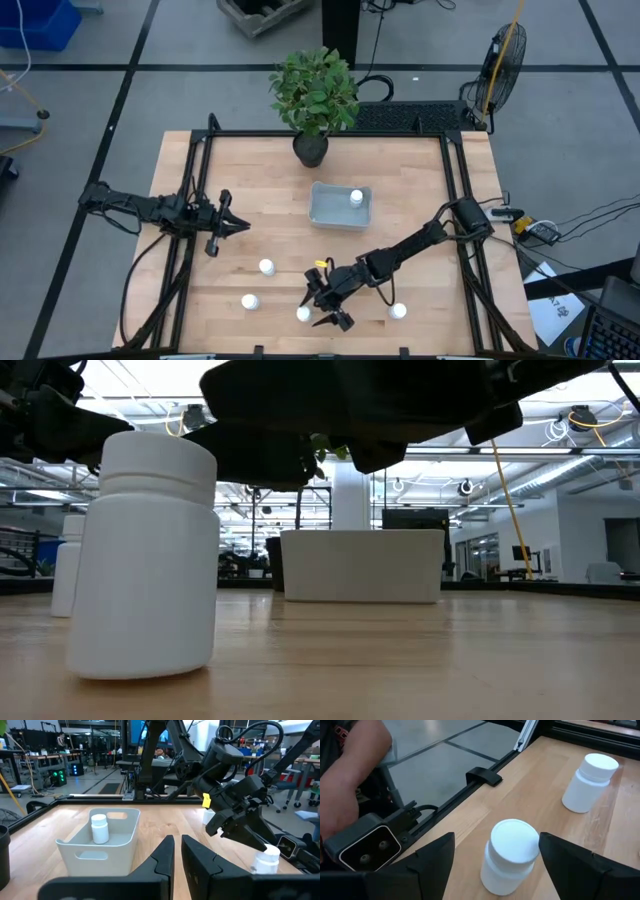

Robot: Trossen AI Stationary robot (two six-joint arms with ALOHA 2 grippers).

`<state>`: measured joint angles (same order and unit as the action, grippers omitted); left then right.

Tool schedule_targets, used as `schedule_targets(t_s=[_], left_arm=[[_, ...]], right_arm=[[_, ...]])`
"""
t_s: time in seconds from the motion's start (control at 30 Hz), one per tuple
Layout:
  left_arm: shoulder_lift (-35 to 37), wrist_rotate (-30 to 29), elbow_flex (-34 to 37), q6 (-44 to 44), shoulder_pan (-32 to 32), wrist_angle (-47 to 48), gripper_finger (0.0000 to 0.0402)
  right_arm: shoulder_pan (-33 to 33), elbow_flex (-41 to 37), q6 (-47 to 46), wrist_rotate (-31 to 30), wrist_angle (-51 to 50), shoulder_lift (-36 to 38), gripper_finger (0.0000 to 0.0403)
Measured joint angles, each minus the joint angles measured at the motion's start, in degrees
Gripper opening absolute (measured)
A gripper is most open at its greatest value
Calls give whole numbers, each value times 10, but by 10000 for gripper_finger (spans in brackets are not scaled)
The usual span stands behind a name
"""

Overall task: Pick and place pill bottles into a basket
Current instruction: Put the white medicine bottle into the gray bin

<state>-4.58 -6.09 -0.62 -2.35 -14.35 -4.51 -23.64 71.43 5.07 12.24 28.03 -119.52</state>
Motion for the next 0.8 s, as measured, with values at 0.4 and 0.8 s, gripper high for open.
schedule_targets(t_s=[0.4, 0.8], left_arm=[[0, 0, 0, 0, 0, 0, 37], [0, 0, 0, 0, 0, 0, 37]], right_arm=[[0, 10, -14, 19, 7, 1, 276], [12, 12, 10, 30, 20, 1, 274]])
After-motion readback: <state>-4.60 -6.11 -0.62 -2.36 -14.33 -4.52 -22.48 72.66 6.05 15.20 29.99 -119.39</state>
